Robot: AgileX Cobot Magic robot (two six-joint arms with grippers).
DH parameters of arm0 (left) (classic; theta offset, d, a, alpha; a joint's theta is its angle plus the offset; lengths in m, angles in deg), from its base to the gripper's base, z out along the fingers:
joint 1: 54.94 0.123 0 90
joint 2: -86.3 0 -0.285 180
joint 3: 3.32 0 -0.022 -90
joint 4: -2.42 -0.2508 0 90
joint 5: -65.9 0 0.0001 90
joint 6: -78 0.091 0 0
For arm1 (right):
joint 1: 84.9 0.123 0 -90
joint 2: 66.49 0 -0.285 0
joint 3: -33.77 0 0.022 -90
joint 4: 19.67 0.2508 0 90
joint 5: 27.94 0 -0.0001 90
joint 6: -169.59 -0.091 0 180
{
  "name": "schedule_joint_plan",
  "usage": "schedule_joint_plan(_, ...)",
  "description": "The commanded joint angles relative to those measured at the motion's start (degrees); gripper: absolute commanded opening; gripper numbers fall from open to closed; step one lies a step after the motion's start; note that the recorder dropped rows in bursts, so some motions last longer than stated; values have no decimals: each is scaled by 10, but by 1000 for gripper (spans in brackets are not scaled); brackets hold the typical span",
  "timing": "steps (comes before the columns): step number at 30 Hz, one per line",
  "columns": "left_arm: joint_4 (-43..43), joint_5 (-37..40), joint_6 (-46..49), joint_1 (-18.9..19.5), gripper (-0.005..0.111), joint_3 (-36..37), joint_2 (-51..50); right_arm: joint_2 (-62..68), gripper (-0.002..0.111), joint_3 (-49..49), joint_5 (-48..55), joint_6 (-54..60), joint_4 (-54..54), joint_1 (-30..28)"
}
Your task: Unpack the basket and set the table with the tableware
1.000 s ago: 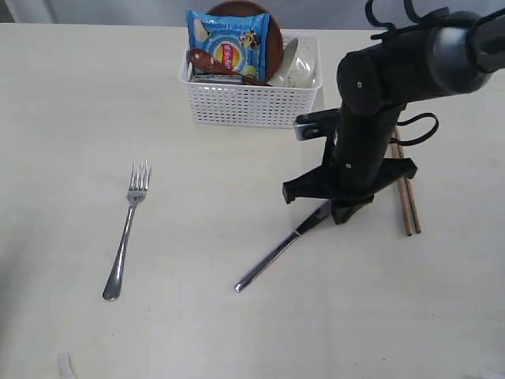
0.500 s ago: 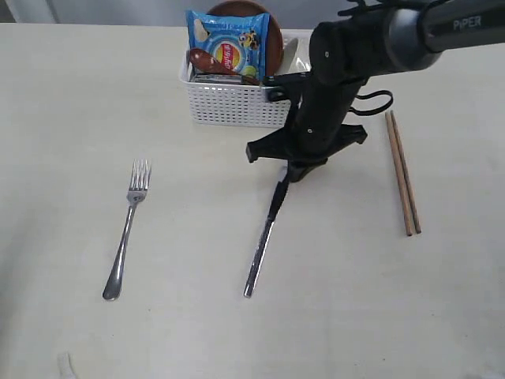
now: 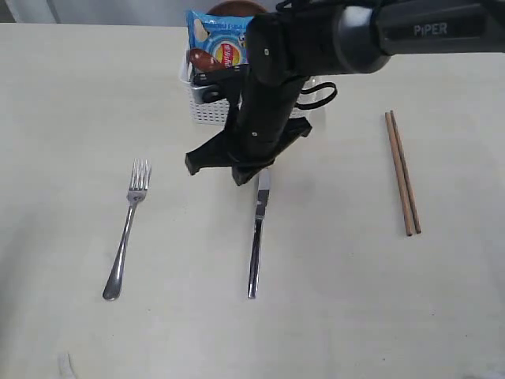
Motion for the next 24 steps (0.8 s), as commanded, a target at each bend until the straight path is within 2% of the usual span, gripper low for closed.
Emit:
schedule_joint_plan(1,-2,0,-1,-3,0,1,1,-13,-1,-4,60,7,-10,36)
schedule_joint_plan(7,-2,0,-1,-3,0,1,1,-12,-1,41,94,7,-16,52)
schedule_joint_plan(16,2,0,-1,-3,0,1,1,-12,-1,110,85,5,-22,51)
schedule_joint_plan(24,2,0,-1,-3,0,1,1,-17,-1,116,108,-47,-114,49)
